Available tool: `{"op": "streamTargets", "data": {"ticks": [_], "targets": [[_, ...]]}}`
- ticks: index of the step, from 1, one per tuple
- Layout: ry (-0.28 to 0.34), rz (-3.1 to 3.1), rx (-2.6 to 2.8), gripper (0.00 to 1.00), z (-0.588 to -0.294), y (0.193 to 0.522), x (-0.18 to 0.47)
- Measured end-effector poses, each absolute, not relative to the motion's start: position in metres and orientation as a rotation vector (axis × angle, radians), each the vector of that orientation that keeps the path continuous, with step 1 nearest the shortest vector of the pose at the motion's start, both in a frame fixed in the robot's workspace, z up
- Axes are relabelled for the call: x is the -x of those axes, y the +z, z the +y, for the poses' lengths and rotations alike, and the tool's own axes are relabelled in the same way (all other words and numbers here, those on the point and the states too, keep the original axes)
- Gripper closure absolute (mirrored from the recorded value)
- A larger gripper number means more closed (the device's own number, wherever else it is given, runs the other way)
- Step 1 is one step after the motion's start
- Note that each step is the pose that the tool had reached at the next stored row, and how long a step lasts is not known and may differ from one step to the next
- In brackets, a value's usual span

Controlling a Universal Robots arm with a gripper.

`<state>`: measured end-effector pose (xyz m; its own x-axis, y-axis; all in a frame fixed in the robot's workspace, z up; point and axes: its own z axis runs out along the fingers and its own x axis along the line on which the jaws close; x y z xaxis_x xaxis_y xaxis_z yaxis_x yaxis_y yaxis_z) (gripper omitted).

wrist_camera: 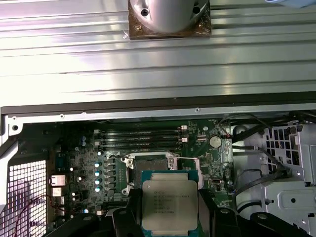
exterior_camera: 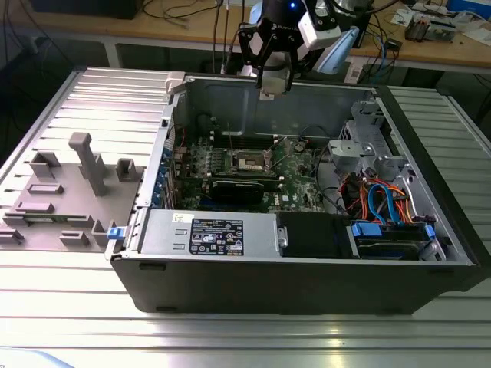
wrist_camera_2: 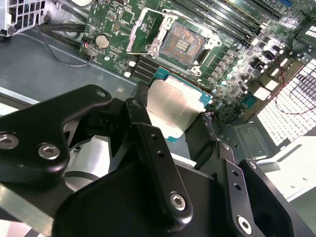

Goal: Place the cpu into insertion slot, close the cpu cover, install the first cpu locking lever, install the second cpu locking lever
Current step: 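Place the cpu into insertion slot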

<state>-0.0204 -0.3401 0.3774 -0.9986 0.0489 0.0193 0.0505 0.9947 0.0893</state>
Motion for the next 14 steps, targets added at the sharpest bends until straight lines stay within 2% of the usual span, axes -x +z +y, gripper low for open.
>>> {"op": "streamTargets", "data": {"ticks": [14], "targets": [[-0.142,-3.118,0.203,0.46,-0.3402,0.3767,0.0203]]}}
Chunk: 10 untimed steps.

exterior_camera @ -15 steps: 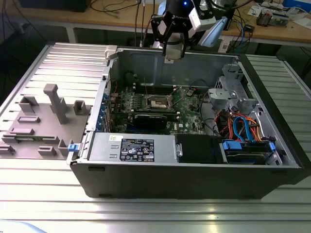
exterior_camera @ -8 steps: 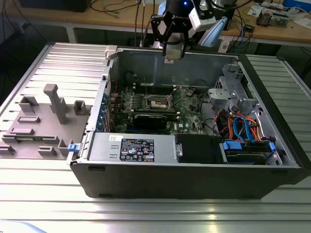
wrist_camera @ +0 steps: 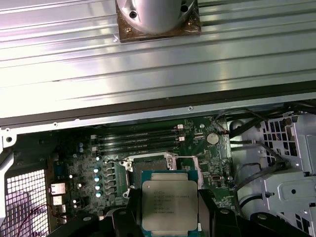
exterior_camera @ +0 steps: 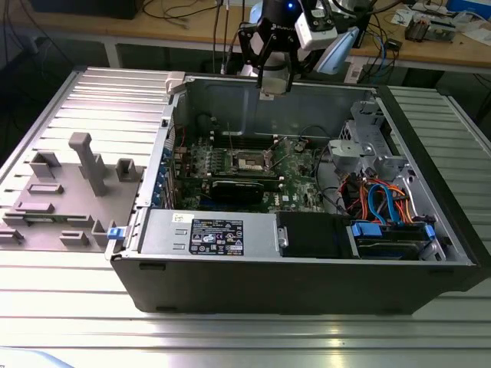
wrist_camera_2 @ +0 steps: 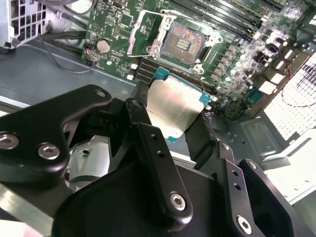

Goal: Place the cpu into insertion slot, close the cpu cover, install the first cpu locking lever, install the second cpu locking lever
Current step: 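Place the cpu into insertion slot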

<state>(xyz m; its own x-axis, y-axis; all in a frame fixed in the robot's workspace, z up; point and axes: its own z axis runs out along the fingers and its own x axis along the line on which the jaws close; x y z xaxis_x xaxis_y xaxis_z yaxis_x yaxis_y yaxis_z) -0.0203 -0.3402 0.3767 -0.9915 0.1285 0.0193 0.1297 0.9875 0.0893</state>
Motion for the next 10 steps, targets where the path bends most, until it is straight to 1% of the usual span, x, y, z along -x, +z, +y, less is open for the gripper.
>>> {"op": "streamTargets", "data": {"ticks": [10], "targets": [[-0.142,-3.118,0.213,0.46,-0.3403,0.3766,0.0203]]}}
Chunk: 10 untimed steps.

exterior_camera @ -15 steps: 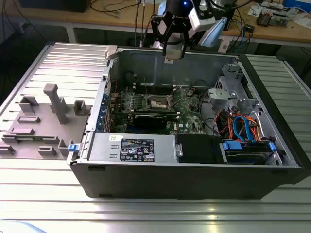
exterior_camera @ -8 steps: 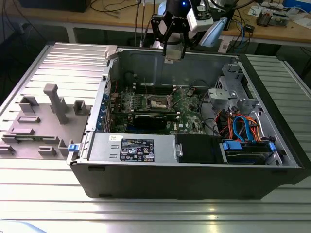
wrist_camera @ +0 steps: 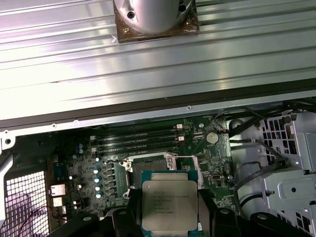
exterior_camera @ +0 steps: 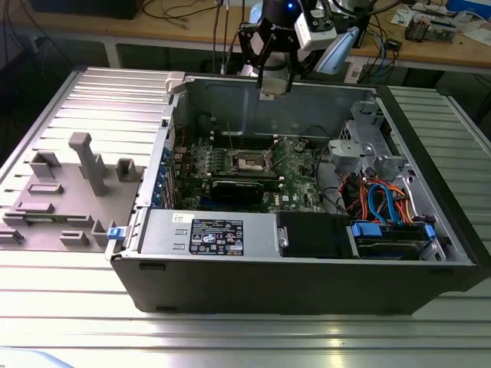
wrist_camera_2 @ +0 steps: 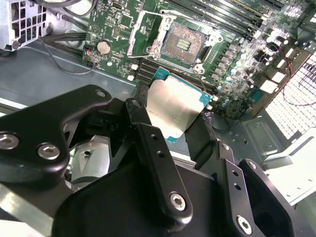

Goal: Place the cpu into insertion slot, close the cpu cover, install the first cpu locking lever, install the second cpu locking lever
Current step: 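Place the cpu into insertion slot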

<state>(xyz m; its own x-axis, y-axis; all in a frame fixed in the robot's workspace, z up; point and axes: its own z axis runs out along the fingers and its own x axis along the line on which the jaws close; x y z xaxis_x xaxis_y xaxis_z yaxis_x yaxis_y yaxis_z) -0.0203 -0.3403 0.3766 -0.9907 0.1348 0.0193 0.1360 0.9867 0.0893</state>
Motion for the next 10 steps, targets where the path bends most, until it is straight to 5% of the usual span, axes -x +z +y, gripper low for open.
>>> {"op": "streamTargets", "data": {"ticks": [10], "targets": [[-0.142,-3.117,0.224,0.46,-0.3403,0.3766,0.0204]]}}
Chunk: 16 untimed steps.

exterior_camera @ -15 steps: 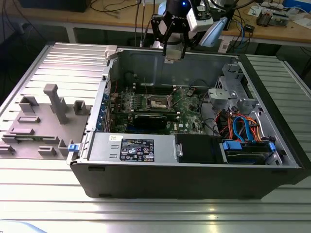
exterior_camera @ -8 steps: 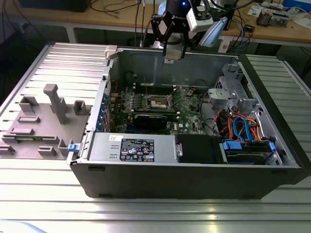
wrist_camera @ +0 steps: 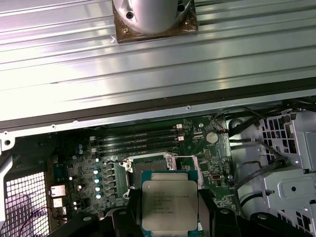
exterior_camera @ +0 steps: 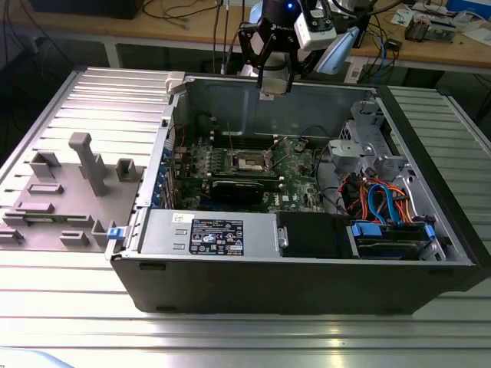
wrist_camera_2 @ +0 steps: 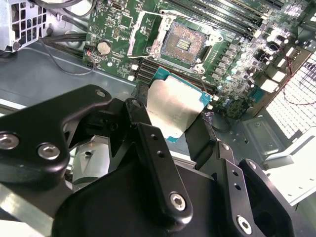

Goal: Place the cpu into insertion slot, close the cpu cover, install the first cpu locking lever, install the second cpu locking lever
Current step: 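Place the cpu into insertion slot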

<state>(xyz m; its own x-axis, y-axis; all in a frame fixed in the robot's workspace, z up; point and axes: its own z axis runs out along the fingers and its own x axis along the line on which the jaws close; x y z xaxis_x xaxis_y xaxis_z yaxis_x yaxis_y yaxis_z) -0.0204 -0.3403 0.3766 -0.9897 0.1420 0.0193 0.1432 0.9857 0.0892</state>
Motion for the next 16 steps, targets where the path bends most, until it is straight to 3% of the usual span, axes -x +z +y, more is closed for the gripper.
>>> {"op": "streamTargets", "data": {"ticks": [16], "targets": [[-0.142,-3.117,0.232,0.46,-0.3403,0.3765,0.0204]]}}
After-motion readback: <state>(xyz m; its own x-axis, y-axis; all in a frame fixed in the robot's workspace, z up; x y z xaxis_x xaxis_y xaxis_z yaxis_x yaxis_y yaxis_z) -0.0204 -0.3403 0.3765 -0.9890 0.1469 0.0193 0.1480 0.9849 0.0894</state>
